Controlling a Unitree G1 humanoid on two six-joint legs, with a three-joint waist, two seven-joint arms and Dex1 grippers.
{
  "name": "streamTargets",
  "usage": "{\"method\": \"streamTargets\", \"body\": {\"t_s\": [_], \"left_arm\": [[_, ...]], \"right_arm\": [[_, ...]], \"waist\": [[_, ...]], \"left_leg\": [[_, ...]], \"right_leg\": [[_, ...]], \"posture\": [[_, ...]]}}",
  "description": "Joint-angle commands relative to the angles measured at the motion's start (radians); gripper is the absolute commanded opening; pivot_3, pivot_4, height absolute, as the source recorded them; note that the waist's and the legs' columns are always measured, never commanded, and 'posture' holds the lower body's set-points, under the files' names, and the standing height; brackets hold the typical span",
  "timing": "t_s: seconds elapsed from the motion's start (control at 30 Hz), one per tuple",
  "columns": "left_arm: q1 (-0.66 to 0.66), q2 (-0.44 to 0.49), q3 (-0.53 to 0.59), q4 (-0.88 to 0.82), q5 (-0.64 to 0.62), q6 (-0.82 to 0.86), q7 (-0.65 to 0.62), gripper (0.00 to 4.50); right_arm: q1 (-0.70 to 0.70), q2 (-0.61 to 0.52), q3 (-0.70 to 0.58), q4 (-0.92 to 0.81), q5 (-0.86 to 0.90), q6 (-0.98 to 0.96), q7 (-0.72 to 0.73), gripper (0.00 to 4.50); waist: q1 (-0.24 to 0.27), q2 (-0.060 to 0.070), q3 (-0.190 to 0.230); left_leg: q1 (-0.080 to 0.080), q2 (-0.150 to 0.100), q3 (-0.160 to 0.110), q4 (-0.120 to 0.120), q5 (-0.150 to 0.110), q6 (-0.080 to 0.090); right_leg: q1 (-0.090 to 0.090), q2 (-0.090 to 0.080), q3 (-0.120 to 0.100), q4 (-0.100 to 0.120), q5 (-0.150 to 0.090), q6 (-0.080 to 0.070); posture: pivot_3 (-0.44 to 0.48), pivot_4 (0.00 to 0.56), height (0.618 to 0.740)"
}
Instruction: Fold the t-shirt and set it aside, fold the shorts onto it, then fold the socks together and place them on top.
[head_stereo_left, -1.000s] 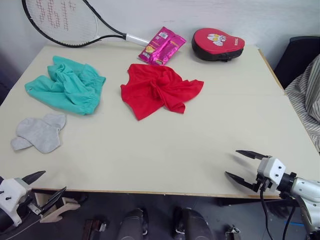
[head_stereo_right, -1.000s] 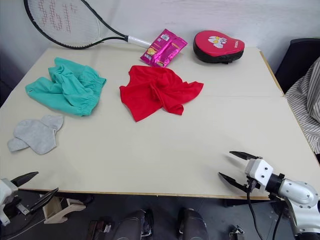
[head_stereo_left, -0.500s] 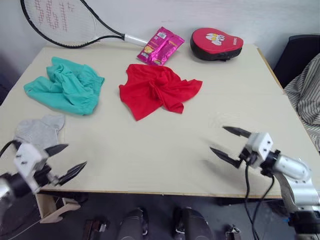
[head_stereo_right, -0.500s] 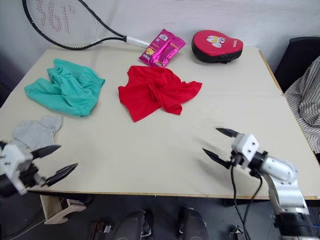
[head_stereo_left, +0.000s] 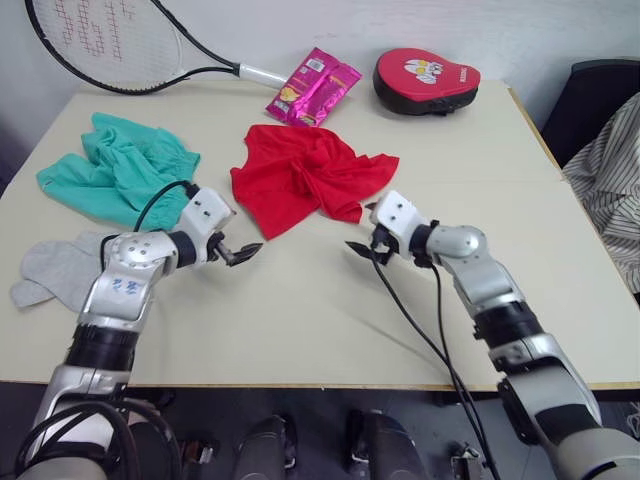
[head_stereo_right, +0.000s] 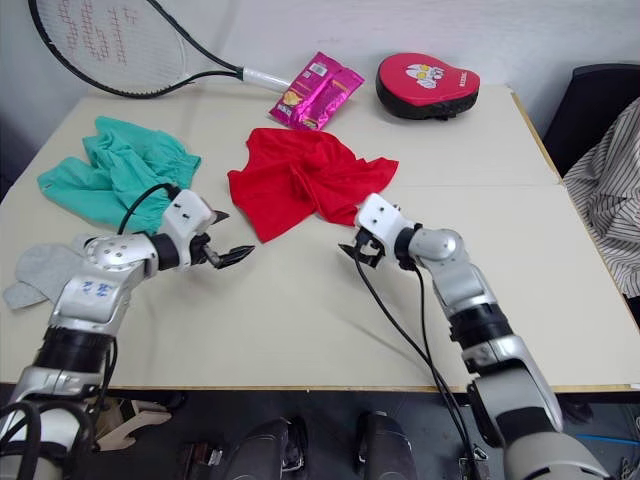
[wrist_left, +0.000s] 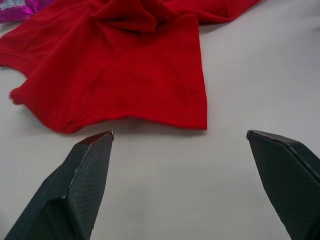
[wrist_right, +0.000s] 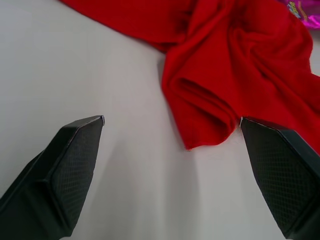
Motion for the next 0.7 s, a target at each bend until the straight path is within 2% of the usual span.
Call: {"method": "streamTargets", "body": {"t_s": [0.03, 0.07, 0.17, 0.33, 0.43, 0.53, 0.57, 0.7], "left_arm": [[-0.097, -0.062, -0.031, 0.154, 0.041, -0.049, 0.001, 4.5], [-0.112, -0.073, -0.034, 0.187, 0.049, -0.058, -0.002, 4.5], [-0.175, -0.112, -0.05, 0.323, 0.089, -0.097, 0.016, 4.5], [-0.253, -0.139, -0.076, 0.509, 0.153, -0.136, 0.026, 4.5], [-0.289, -0.141, -0.075, 0.603, 0.174, -0.145, 0.045, 3.93], [-0.305, -0.137, -0.078, 0.668, 0.183, -0.154, 0.044, 3.05], [-0.308, -0.136, -0.077, 0.685, 0.183, -0.154, 0.039, 2.75], [-0.291, -0.118, -0.066, 0.722, 0.178, -0.162, 0.021, 1.48]], "right_arm": [[-0.103, 0.033, 0.012, 0.151, -0.046, -0.024, -0.026, 4.44], [-0.12, 0.041, 0.012, 0.184, -0.052, -0.034, -0.028, 4.44], [-0.191, 0.075, 0.016, 0.317, -0.07, -0.058, -0.024, 3.9], [-0.264, 0.114, 0.018, 0.489, -0.097, -0.083, -0.024, 2.21], [-0.29, 0.133, 0.012, 0.553, -0.103, -0.121, -0.03, 1.16], [-0.311, 0.146, 0.007, 0.591, -0.109, -0.15, -0.038, 0.11], [-0.317, 0.15, 0.004, 0.601, -0.109, -0.156, -0.039, 0.0], [-0.325, 0.146, -0.003, 0.614, -0.111, -0.163, -0.019, 0.0]], "waist": [[-0.007, 0.0, 0.0], [-0.011, 0.0, 0.0], [-0.016, 0.0, 0.0], [-0.02, -0.001, 0.0], [-0.022, -0.002, -0.001], [-0.028, -0.002, -0.001], [-0.031, -0.002, -0.001], [-0.041, -0.002, -0.001]], "left_leg": [[0.0, 0.0, 0.001, 0.0, 0.0, 0.0], [0.0, 0.0, 0.001, 0.001, 0.0, 0.001], [0.0, 0.0, 0.002, 0.001, 0.0, 0.001], [0.002, 0.0, 0.004, 0.002, 0.001, 0.001], [0.003, 0.0, 0.005, 0.003, 0.001, 0.001], [0.004, 0.0, 0.005, 0.004, 0.001, 0.001], [0.004, 0.0, 0.005, 0.004, 0.001, 0.001], [0.004, 0.0, 0.005, 0.004, 0.001, 0.0]], "right_leg": [[0.0, 0.0, 0.0, 0.0, 0.0, 0.001], [0.0, 0.0, 0.001, 0.0, 0.001, 0.001], [0.0, 0.0, 0.003, 0.001, 0.001, 0.002], [-0.002, 0.001, 0.006, 0.004, 0.001, 0.002], [-0.001, 0.0, 0.007, 0.006, 0.001, 0.002], [-0.001, 0.0, 0.008, 0.007, 0.001, 0.002], [-0.001, 0.0, 0.008, 0.008, 0.001, 0.002], [-0.001, 0.0, 0.008, 0.009, 0.001, 0.002]], "posture": [[0.0, 0.15, 0.74], [0.0, 0.15, 0.74], [0.0, 0.15, 0.74], [0.0, 0.15, 0.74], [0.0, 0.15, 0.74], [0.0, 0.15, 0.74], [0.0, 0.15, 0.74], [0.0, 0.15, 0.74]]}}
